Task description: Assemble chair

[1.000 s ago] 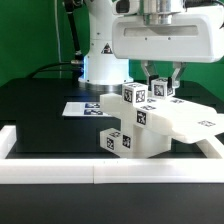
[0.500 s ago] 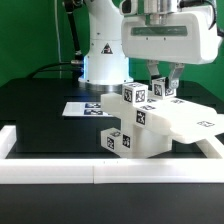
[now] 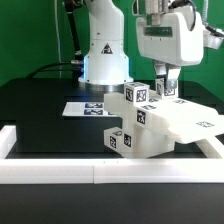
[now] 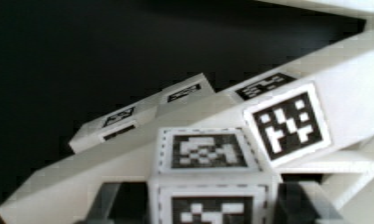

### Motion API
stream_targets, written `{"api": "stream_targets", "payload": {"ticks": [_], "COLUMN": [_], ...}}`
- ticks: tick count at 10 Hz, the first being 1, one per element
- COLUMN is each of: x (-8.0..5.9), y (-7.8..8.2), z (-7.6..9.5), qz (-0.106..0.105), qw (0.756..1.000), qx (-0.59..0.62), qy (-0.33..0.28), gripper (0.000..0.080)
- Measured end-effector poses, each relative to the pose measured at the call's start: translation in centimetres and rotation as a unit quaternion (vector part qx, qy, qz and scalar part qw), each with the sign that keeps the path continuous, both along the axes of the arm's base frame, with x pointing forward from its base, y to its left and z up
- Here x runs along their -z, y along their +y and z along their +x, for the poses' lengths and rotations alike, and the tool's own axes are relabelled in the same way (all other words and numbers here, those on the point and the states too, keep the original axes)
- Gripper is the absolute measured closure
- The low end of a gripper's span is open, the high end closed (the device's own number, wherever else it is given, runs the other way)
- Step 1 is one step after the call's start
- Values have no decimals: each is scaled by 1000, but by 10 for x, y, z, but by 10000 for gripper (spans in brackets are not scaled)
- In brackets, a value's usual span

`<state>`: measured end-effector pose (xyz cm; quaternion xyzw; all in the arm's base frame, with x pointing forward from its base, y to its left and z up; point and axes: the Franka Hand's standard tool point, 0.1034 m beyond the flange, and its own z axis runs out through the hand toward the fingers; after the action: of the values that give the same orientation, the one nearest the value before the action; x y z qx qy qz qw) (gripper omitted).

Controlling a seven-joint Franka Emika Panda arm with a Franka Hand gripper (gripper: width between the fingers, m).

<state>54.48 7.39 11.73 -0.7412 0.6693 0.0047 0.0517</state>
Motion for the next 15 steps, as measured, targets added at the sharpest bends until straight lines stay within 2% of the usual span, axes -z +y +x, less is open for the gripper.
{"api": "stream_targets", "payload": {"ticks": [3, 5, 7, 8, 11, 15], "x": [0, 0, 0, 0, 0, 0], "y": [3, 4, 4, 4, 3, 3], "z": [0, 0, -1, -1, 0, 0], "qz": [12, 11, 10, 6, -4, -14], "qw": [997, 998, 999, 1000, 987, 942], "qx": [80, 63, 40, -12, -163, -333], "qy": [6, 6, 5, 1, -13, -28], "gripper": [511, 510, 193, 163, 154, 151]}}
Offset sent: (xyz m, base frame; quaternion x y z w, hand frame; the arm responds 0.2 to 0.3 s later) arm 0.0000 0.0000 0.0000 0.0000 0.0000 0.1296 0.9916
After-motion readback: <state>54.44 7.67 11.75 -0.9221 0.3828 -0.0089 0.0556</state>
